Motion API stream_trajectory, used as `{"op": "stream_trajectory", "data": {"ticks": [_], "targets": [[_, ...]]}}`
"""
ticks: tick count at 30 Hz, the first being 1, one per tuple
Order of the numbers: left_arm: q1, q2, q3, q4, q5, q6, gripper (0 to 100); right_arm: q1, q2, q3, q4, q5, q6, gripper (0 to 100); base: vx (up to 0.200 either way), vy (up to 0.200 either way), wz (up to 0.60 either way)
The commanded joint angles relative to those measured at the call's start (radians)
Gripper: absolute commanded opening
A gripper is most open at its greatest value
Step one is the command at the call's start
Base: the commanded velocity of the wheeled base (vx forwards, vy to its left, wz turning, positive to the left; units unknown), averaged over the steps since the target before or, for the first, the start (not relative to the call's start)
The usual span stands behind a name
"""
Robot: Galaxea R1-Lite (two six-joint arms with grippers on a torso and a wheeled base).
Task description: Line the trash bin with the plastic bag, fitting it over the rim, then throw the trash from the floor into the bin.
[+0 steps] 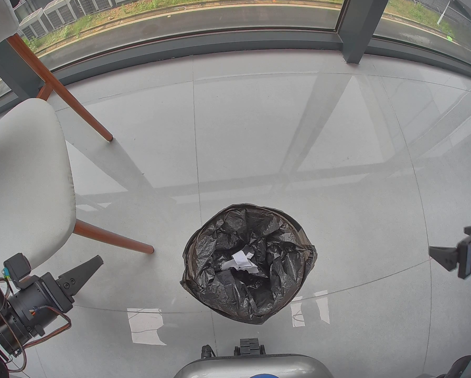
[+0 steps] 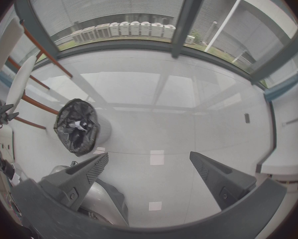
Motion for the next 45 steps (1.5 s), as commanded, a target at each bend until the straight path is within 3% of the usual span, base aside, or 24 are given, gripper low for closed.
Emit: {"op": "stream_trajectory", "data": {"ticks": [1,5,6,7,8,11,15,17,19,21,23,24,26,29,33,36,39,42,45], "targets": [[0.213,-0.469,0.01,0.423,0.152,0.315,100,-0.409,-0.833,0.422,0.191,-0.028,0.015,100,0.0,0.0,0.0],[0.222,-0.702,0.002,0.634,0.178,0.321,100,-0.439,-1.046,0.508,0.141,0.198,-0.088,100,0.0,0.0,0.0],[0.24,-0.83,0.002,0.739,0.209,0.324,100,-0.467,-1.067,0.548,0.047,0.327,-0.154,100,0.0,0.0,0.0],[0.254,-0.919,0.003,0.815,0.221,0.339,100,-0.465,-1.067,0.583,-0.05,0.399,-0.194,100,0.0,0.0,0.0],[0.26,-0.995,0.003,0.88,0.221,0.372,100,-0.462,-1.067,0.628,-0.143,0.422,-0.212,100,0.0,0.0,0.0],[0.263,-1.075,-0.001,0.951,0.229,0.522,100,-0.462,-1.067,0.774,-0.465,0.399,-0.226,100,0.0,0.0,0.0],[0.263,-1.07,0.013,0.913,0.223,0.6,100,-0.462,-1.067,0.761,-0.402,0.365,-0.207,100,0.0,0.0,0.0],[0.262,-1.07,0.013,0.927,0.198,0.657,100,-0.461,-1.067,0.766,-0.421,0.362,-0.135,100,0.0,0.0,0.0],[0.263,-1.07,0.013,0.931,0.158,0.73,100,-0.461,-1.067,0.766,-0.421,0.313,0.009,100,0.0,0.0,0.0],[0.263,-1.07,0.013,0.933,0.139,0.752,100,-0.462,-1.067,0.766,-0.421,0.281,0.052,100,0.0,0.0,0.0],[0.265,-1.07,0.011,0.948,0.116,0.744,100,-0.462,-1.067,0.766,-0.418,0.274,0.016,100,0.0,0.0,0.0],[0.267,-1.07,0.013,0.968,0.125,0.727,100,-0.461,-1.067,0.767,-0.421,0.342,-0.103,100,0.0,0.0,0.0],[0.276,-1.072,0.011,0.985,0.146,0.694,100,-0.461,-1.067,0.766,-0.419,0.388,-0.181,100,0.0,0.0,0.0],[0.286,-1.073,0.011,0.982,0.183,0.672,100,-0.459,-1.067,0.764,-0.415,0.394,-0.178,100,0.0,0.0,0.0],[0.277,-1.075,0.01,0.985,0.181,0.658,100,-0.462,-1.067,0.772,-0.421,0.319,-0.089,100,0.0,0.0,0.0],[0.271,-1.092,0.01,0.985,0.175,0.655,100,-0.462,-1.067,0.771,-0.421,0.33,-0.103,100,0.0,0.0,0.0],[0.193,-1.096,0.01,0.985,0.174,0.663,100,-0.461,-1.067,0.771,-0.421,0.333,-0.071,100,0.0,0.0,0.0],[0.21,-1.135,0.011,0.98,0.172,0.672,100,-0.461,-1.067,0.769,-0.41,0.334,-0.037,100,0.0,0.0,0.0],[0.219,-1.144,0.013,0.982,0.188,0.671,100,-0.461,-1.067,0.769,-0.396,0.373,-0.071,100,0.0,0.0,0.0]]}}
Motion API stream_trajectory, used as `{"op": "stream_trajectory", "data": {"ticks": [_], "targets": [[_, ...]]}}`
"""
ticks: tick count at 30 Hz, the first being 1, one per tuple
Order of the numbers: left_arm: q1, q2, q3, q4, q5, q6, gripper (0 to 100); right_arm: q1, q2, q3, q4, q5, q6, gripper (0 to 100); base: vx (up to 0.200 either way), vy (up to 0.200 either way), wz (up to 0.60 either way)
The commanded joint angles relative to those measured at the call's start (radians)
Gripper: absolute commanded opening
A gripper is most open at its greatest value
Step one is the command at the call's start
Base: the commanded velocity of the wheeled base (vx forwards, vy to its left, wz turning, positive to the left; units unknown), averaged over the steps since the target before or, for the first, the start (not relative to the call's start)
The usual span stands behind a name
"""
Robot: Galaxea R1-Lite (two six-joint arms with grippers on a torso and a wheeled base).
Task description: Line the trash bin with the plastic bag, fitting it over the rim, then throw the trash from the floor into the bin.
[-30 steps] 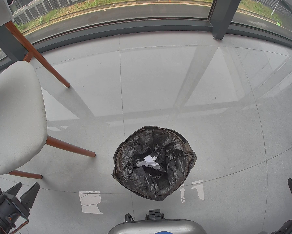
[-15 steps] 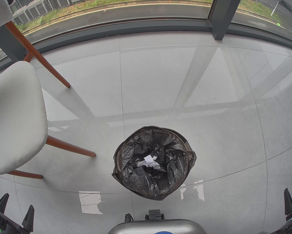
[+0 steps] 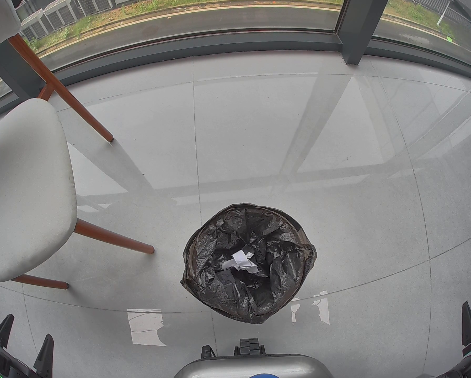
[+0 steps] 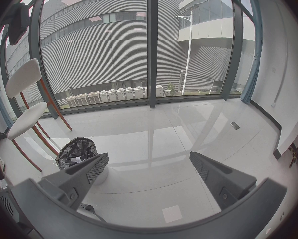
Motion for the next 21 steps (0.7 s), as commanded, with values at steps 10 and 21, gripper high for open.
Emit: {"op": "stream_trajectory", "data": {"ticks": [10,21], "targets": [[0.017,-0.037,0.01,0.002,0.011,-0.017,100,0.001,-0.013,0.016,0.041,0.086,-0.056,100,0.0,0.0,0.0],[0.017,-0.036,0.01,0.001,0.011,-0.017,100,0.0,-0.013,0.016,0.041,0.073,-0.054,100,0.0,0.0,0.0]]}}
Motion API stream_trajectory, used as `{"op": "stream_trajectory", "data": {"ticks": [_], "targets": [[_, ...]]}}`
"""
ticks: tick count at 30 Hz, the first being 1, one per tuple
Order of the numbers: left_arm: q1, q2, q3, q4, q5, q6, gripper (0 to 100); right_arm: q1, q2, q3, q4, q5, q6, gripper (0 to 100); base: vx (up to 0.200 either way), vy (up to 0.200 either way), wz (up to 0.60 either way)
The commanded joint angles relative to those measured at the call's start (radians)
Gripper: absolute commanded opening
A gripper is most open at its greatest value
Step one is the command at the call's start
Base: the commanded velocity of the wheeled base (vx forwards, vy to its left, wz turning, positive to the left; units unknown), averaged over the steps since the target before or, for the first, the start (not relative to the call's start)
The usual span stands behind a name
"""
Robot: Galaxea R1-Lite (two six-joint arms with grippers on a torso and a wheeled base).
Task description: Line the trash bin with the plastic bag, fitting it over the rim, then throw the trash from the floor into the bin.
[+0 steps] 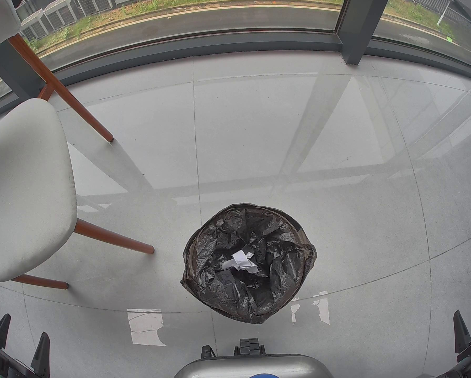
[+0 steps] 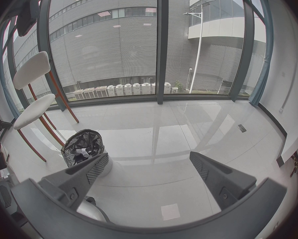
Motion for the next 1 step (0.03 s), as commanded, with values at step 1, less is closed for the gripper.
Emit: {"op": "stream_trajectory", "data": {"ticks": [1], "targets": [[0.0,0.003,0.01,0.0,0.0,-0.001,100,0.0,-0.011,0.016,0.0,0.001,0.002,100,0.0,0.0,0.0]]}}
